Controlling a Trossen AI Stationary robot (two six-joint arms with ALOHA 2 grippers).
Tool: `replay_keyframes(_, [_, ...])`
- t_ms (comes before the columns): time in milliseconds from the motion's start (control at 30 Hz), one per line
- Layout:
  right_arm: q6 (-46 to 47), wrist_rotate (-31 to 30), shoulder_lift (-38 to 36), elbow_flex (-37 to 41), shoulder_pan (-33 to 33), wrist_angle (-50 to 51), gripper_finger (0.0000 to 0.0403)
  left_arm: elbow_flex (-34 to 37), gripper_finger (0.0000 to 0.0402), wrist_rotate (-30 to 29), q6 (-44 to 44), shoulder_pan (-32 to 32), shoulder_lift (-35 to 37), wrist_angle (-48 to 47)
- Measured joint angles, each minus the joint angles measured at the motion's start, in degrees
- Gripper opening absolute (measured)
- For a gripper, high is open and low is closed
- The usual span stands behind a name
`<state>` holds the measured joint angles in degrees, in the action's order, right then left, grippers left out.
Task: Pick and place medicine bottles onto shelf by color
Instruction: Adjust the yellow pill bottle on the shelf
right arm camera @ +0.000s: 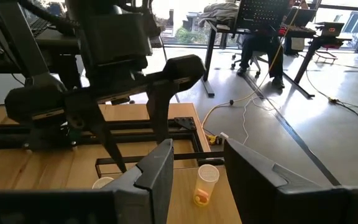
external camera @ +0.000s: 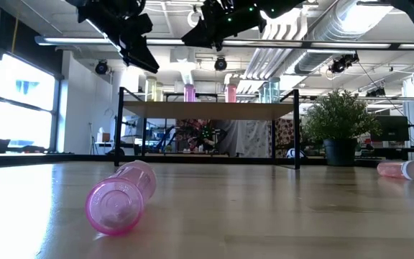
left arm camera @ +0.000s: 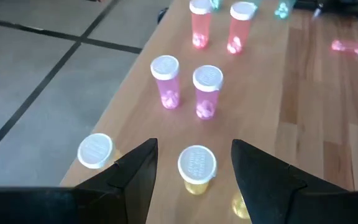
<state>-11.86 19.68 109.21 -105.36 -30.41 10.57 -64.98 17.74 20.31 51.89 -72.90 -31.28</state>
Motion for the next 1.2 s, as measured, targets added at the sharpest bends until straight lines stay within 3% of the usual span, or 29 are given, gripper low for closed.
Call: replay_keyframes(1200, [0.0, 0.0, 0.0, 0.0, 0.0, -0.1, 0.0133, 0.0, 0.0195, -5.4, 3.5, -0.6, -4.2, -1.9])
